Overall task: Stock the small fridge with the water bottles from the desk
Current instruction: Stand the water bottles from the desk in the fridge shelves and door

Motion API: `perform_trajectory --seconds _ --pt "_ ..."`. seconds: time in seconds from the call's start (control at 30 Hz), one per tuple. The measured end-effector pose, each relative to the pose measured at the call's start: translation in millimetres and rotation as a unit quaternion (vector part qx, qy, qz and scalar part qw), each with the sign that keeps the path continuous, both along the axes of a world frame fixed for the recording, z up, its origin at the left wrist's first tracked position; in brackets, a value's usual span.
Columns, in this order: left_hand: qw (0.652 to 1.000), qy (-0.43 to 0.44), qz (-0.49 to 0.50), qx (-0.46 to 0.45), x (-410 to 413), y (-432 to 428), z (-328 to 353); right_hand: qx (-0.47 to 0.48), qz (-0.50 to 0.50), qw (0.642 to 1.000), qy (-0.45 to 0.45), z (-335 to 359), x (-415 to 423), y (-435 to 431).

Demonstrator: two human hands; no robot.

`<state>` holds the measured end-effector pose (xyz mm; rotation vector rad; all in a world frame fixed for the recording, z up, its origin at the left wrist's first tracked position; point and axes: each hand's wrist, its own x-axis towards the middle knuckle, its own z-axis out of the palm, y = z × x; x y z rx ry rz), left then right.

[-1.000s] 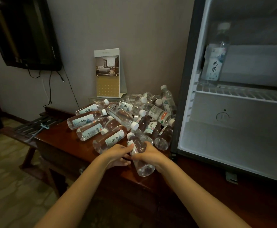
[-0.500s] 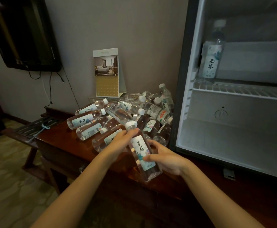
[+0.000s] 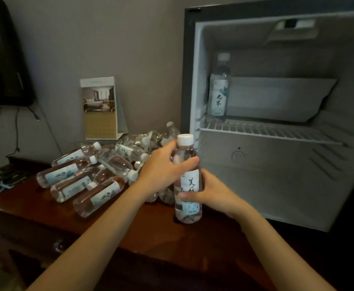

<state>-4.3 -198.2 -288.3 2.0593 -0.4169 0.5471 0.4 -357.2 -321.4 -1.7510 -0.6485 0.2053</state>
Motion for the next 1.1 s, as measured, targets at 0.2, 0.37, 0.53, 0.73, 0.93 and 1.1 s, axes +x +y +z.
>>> perform_trajectory --seconds 0.2,0.37,0.53,0.73,0.93,1.1 --pt "0.995 -0.061 -0.075 -0.012 7 -48 45 0.041 -0.114 0.987 -0.108 36 0 -43" --pt "0.989 -0.085 -0.093 -0.074 25 -91 80 0.083 -0.253 0.938 -0.223 84 19 -69" --pt "0.994 -0.051 -0.079 -0.049 49 -111 94 0.16 -0.342 0.898 -0.225 117 52 -88" --pt "0.993 0.026 -0.104 -0.054 75 -122 79 0.128 -0.335 0.909 -0.211 126 91 -99" --pt "0.999 -0.016 -0.045 -0.007 107 -132 69 0.087 -0.33 0.921 -0.188 124 123 -100" --pt "0.998 -0.06 0.033 0.001 126 -140 58 0.056 -0.284 0.942 -0.168 120 135 -105"
